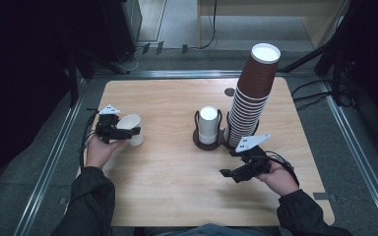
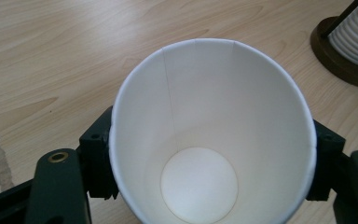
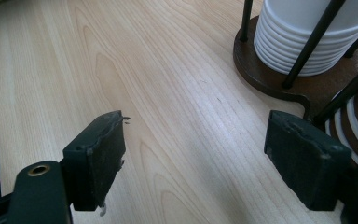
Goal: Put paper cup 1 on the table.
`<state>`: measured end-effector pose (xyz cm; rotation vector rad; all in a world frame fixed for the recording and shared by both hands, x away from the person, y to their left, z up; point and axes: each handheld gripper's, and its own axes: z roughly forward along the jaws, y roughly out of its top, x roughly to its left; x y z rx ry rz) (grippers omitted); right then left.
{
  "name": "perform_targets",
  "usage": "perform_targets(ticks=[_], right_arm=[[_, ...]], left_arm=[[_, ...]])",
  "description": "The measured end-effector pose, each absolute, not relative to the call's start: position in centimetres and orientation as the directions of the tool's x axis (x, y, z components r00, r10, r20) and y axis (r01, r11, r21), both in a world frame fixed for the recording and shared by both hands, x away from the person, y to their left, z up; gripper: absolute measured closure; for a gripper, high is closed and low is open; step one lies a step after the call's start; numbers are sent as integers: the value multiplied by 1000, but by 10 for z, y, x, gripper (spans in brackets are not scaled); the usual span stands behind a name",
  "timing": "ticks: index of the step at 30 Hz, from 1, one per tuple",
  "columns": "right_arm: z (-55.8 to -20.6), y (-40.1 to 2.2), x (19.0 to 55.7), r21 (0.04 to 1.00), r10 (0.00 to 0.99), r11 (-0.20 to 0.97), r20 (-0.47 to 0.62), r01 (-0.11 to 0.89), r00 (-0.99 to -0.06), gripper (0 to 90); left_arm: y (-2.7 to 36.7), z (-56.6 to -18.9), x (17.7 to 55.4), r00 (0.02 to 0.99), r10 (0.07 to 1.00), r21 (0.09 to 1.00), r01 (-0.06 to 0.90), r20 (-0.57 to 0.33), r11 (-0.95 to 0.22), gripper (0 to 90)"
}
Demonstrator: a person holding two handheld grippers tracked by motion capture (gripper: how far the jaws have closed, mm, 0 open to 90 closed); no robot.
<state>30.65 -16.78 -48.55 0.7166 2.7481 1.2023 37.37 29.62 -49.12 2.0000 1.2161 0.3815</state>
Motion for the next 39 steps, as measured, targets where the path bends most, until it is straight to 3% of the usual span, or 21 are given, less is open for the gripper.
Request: perform_targets(ticks=[22, 39], right_arm=[[-484, -167, 308, 708, 428, 591, 131, 386, -894, 207], [-481, -171, 308, 737, 401, 577, 120, 352, -908, 228]], left_arm=[[295, -489, 370, 513, 847, 712, 647, -141, -273, 134], [301, -460, 361, 514, 843, 725, 639, -157, -255, 129]])
